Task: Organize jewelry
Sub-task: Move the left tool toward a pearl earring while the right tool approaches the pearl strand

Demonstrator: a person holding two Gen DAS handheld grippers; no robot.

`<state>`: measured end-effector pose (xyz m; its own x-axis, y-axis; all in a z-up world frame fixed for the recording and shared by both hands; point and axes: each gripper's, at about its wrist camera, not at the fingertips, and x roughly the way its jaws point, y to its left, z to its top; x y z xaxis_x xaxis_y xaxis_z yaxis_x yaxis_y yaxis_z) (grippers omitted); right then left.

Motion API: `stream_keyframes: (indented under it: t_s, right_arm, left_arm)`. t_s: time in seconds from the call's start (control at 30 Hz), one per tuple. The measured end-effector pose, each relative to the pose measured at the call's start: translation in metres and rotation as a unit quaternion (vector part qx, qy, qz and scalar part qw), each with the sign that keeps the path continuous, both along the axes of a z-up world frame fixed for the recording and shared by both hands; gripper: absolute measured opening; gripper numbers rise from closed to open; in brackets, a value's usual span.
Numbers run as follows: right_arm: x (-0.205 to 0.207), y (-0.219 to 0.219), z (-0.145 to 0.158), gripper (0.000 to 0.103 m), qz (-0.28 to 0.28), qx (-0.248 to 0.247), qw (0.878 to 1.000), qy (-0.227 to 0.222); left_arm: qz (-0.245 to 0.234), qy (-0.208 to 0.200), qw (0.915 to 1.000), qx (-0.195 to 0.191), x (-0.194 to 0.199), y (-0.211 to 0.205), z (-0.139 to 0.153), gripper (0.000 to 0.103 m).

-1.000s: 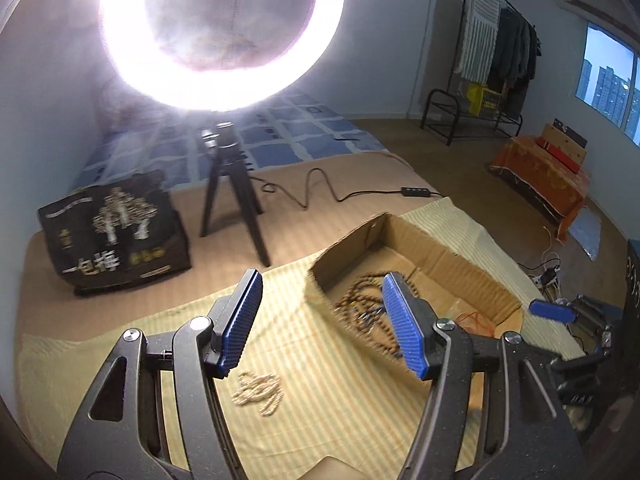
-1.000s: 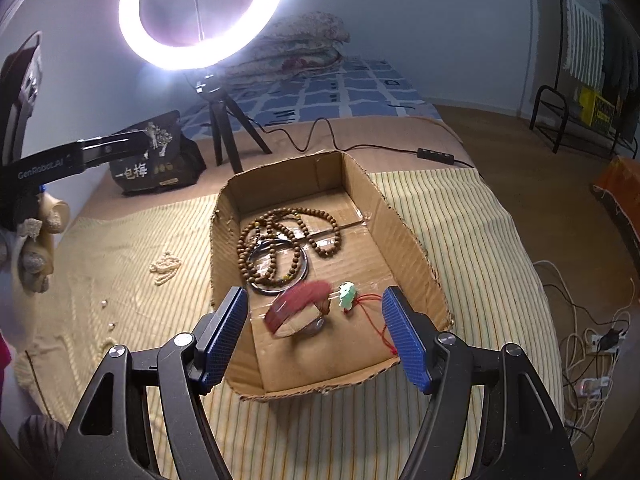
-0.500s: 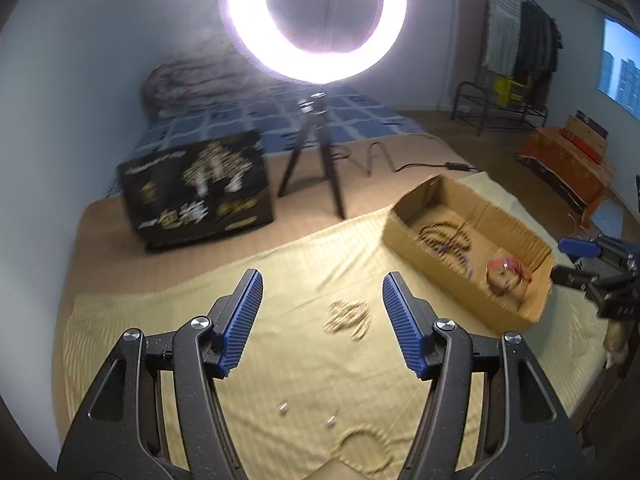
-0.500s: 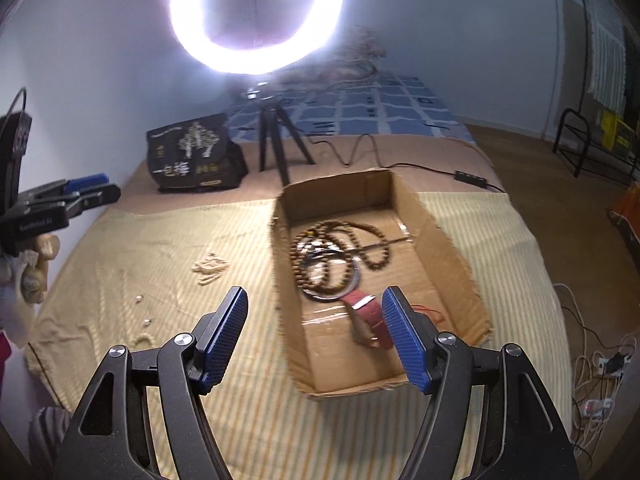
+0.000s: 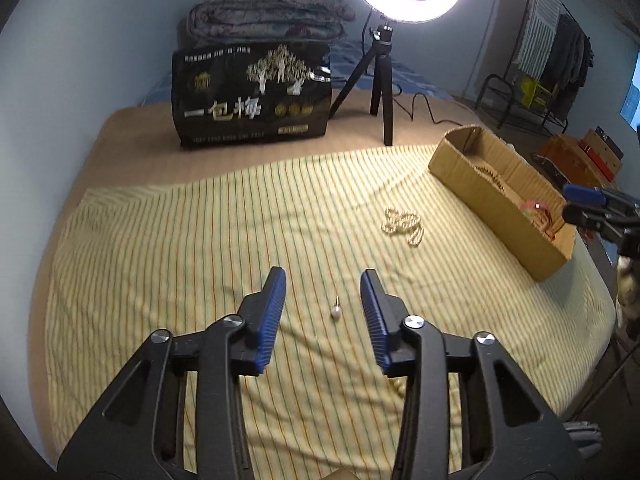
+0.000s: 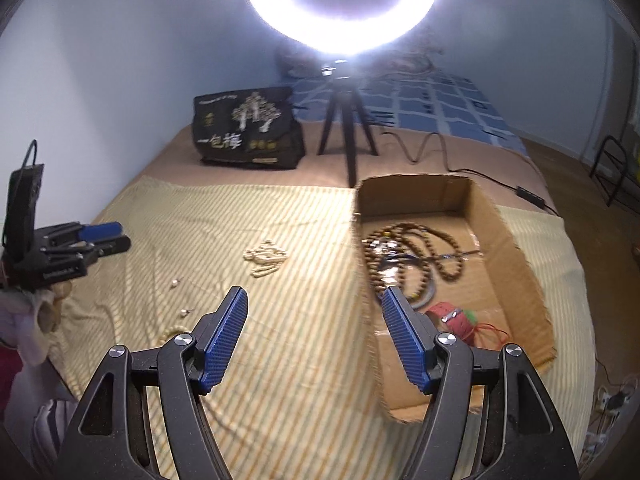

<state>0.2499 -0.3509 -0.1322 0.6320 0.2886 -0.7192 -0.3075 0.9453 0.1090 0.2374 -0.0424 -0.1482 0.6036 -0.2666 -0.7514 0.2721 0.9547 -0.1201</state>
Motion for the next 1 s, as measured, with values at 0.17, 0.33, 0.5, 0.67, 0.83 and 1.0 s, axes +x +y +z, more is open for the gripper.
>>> stream_keyframes:
  t_s: [0.17,0.33,0.5,0.67,0.83,1.0]
  right_arm:
    - [0.008,0.022,-0.006,0.069,0.029,-0.002,1.0,-0.002]
    - [0.019,0.049,-0.017,0.069,0.059,-0.023,0.998,0.017]
    - [0.034,0.066,-0.033,0.069,0.074,-0.033,0.996,0.043]
    - [0.049,0.084,-0.053,0.069,0.091,-0.045,0.992,0.068]
    - [0.062,0.093,-0.067,0.069,0.091,-0.059,0.991,0.076]
    - [0.076,0.099,-0.079,0.069,0.088,-0.065,0.991,0.081]
  left_arm:
    - [-0.016,0.011,0.9998,-0.004,-0.004,-0.002,-0.014,0.034]
    - [-0.033,0.026,0.9991,0.002,-0.007,-0.011,-0.028,0.028]
    - [-0.038,0.037,0.9986,0.004,-0.001,-0.015,-0.039,0.025]
    - [-0.036,0.051,0.9981,0.005,0.008,-0.015,-0.052,0.021]
    - [-0.04,0.057,0.9976,0.006,0.012,-0.018,-0.061,0.021]
    - [-0.042,0.064,0.997,0.013,0.018,-0.022,-0.068,0.021]
